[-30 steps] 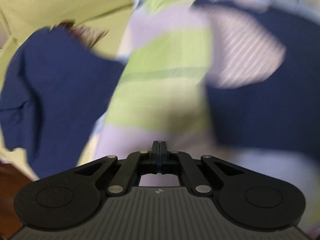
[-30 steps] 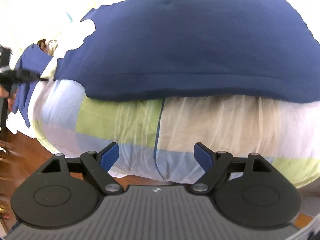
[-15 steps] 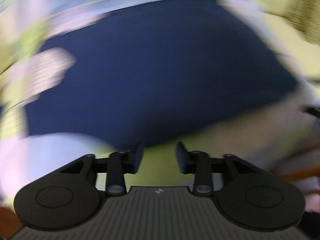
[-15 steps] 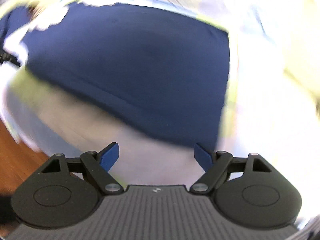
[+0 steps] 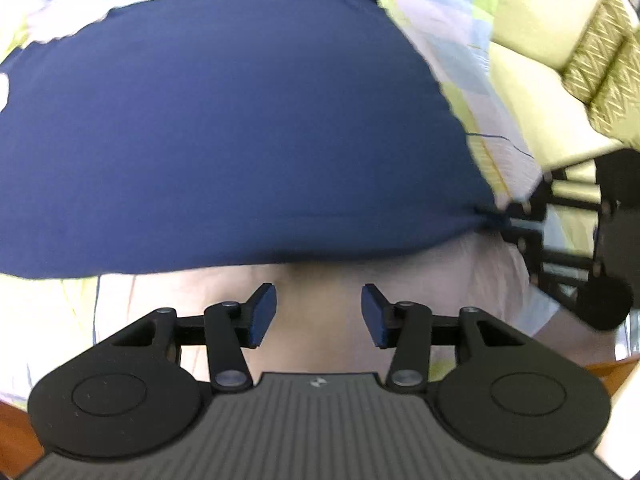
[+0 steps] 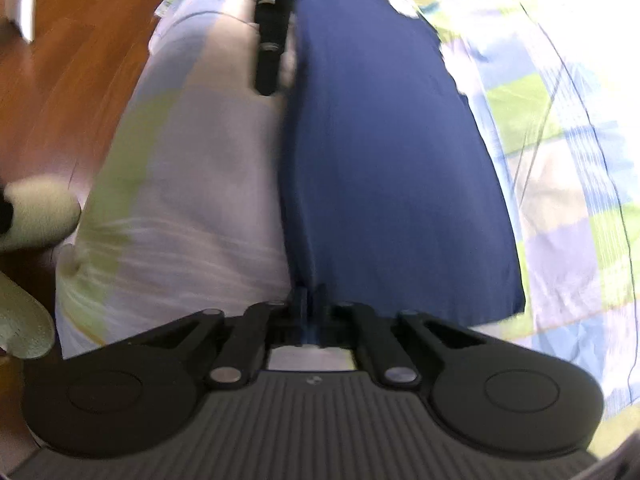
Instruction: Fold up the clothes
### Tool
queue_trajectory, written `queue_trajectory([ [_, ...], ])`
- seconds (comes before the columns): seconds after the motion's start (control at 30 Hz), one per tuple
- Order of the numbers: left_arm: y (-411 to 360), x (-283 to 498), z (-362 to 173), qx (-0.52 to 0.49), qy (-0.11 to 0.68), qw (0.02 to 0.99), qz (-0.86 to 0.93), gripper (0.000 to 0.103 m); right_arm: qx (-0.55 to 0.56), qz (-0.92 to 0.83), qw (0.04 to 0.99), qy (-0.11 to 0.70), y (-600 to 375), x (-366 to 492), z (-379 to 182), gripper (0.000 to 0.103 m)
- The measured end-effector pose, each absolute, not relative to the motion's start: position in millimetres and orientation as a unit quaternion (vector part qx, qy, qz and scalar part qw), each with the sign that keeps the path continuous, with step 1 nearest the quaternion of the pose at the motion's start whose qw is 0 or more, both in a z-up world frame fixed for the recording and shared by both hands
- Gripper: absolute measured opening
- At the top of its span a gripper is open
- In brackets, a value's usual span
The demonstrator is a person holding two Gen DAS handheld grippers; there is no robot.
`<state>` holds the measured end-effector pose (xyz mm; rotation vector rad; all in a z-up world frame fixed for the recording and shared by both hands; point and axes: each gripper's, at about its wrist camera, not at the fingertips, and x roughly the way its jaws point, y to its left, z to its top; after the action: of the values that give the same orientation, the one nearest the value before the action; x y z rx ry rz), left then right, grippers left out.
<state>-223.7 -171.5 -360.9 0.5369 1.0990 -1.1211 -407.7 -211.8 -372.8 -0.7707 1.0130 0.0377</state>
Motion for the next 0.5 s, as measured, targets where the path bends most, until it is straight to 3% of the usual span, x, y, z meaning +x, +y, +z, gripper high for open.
queue_trajectory([
  [0.03,-172,-224,-362,0.239,0.492,0.672,-0.499,0.056,-0.349,0.017,0.804,0.482,-215,-404,-370,0.022],
  [0.07,-175,-223,-364,0.239,0.502,0.668,-0.495,0.056,-0.350,0.018,0.798,0.491,-216,-402,-373,0.031],
  [0.1,-176,-222,-365,0.239,0.510,0.665,-0.491,0.056,-0.355,0.022,0.797,0.488,-217,-403,-375,0.031],
  [0.17,-176,-221,-360,0.229,0.518,0.662,-0.491,0.056,-0.344,0.048,0.799,0.490,-220,-400,-379,0.000],
  [0.43,-182,-238,-350,0.219,0.541,0.661,-0.471,0.056,-0.221,0.085,0.798,0.555,-234,-388,-366,0.004],
  [0.5,-186,-243,-344,0.208,0.548,0.668,-0.458,0.056,-0.136,0.129,0.783,0.593,-259,-372,-346,0.008],
])
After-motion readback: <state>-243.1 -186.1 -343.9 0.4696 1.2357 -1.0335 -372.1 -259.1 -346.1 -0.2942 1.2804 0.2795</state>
